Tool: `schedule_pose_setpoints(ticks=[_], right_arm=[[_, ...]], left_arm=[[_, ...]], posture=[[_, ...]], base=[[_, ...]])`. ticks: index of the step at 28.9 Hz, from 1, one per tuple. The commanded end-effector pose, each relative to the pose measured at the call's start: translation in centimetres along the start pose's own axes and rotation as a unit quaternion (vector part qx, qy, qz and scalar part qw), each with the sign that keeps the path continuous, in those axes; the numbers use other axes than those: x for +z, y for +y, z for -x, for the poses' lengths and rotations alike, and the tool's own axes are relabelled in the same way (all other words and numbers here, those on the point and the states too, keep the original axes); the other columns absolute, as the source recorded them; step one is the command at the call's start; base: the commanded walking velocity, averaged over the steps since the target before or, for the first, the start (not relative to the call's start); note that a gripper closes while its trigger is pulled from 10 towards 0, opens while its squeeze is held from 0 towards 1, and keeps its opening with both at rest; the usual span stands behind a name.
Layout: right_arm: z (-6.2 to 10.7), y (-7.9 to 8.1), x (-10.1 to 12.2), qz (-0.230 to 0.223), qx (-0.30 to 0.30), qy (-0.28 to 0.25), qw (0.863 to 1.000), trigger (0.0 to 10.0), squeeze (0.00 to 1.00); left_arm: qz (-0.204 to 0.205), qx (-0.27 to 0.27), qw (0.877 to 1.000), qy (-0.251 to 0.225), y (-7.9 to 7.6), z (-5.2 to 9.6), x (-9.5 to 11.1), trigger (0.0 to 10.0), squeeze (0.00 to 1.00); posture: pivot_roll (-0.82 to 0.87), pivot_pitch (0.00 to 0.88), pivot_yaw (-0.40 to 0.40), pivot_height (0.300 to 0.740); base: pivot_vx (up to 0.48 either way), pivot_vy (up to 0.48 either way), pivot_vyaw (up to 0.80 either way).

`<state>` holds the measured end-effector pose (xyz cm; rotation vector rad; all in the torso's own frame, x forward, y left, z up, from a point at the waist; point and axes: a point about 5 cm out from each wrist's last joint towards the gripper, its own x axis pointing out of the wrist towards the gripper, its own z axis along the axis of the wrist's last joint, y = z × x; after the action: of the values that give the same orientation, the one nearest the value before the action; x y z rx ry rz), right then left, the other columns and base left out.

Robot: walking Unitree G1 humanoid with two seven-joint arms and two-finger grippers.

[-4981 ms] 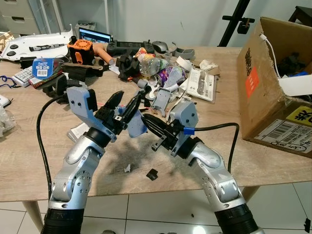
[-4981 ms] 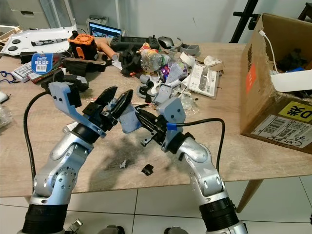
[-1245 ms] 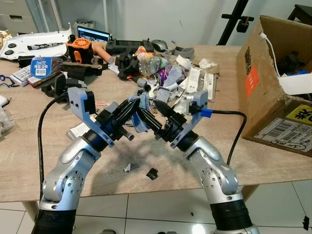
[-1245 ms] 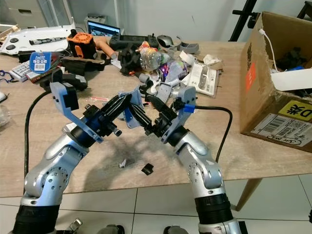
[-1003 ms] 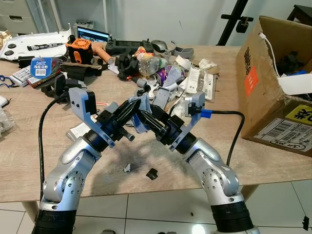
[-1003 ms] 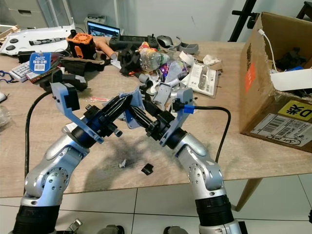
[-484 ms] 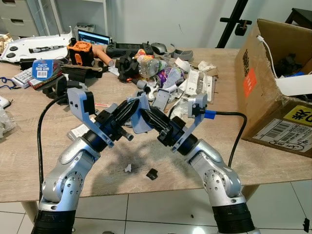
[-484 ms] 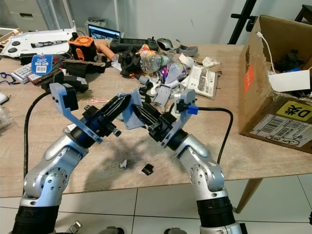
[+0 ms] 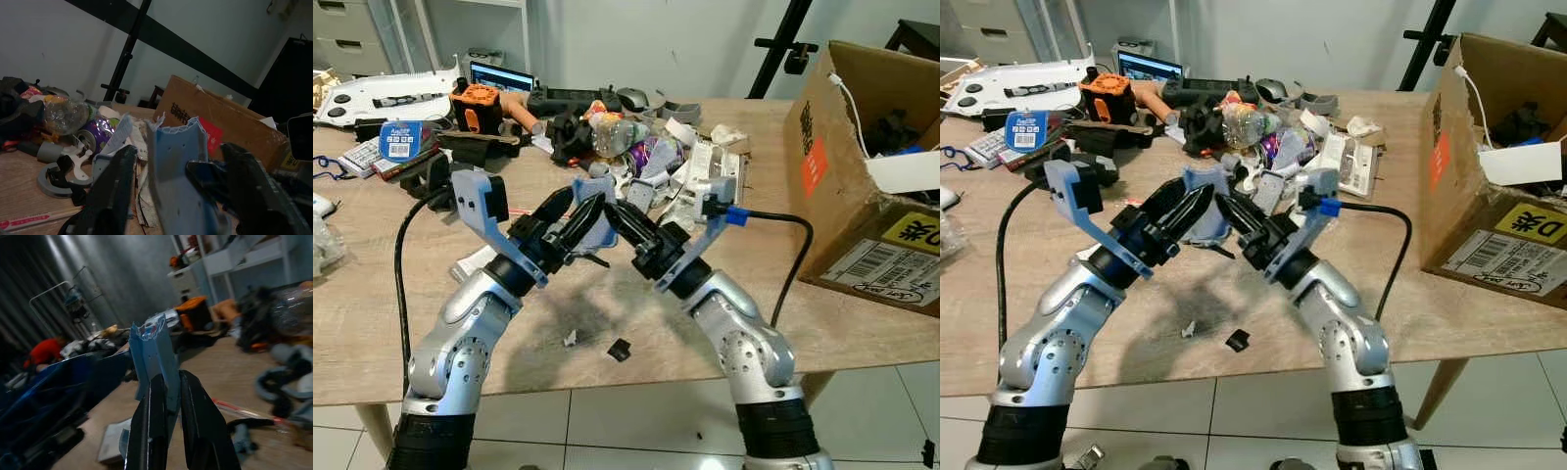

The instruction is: Picking trash to rubbish bin

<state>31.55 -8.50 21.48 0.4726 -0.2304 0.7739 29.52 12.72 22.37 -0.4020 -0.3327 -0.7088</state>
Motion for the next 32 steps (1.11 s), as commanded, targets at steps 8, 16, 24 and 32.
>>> schedule_pose_setpoints(ticks=[8, 16, 24, 32], right_arm=[[0.2, -2.3, 3.2, 0.039, -0.050, -0.055, 0.996, 0.0, 0.00], [1.6, -5.1, 11.3, 0.179, -0.119, -0.176, 0.961, 0.0, 0.00], [8.4, -11.7, 19.8, 0.289, -0.392, -0.216, 0.846, 10.0, 0.00], [12.8, -14.3, 21.1, 0.260, -0.494, -0.217, 0.800, 10.0, 0.25]], left_arm=[[-0.026, 0.064, 0.997, -0.024, 1.2, 0.3, 0.4, 10.0, 0.00], [-0.092, 0.139, 0.986, -0.027, 3.0, 0.5, 0.7, 10.0, 0.00], [-0.084, 0.138, 0.987, -0.023, 2.7, 0.2, 0.1, 10.0, 0.00], [-0.087, 0.133, 0.987, -0.017, 2.7, 0.1, -0.3, 10.0, 0.00]], posture=[[0.03, 0.174, -0.058, 0.740], [0.02, 0.181, -0.055, 0.740], [-0.01, 0.174, -0.049, 0.740], [-0.01, 0.172, -0.045, 0.740]], base=[[0.000, 0.000, 0.00], [0.000, 0.000, 0.00], [0.000, 0.000, 0.00], [0.000, 0.000, 0.00]])
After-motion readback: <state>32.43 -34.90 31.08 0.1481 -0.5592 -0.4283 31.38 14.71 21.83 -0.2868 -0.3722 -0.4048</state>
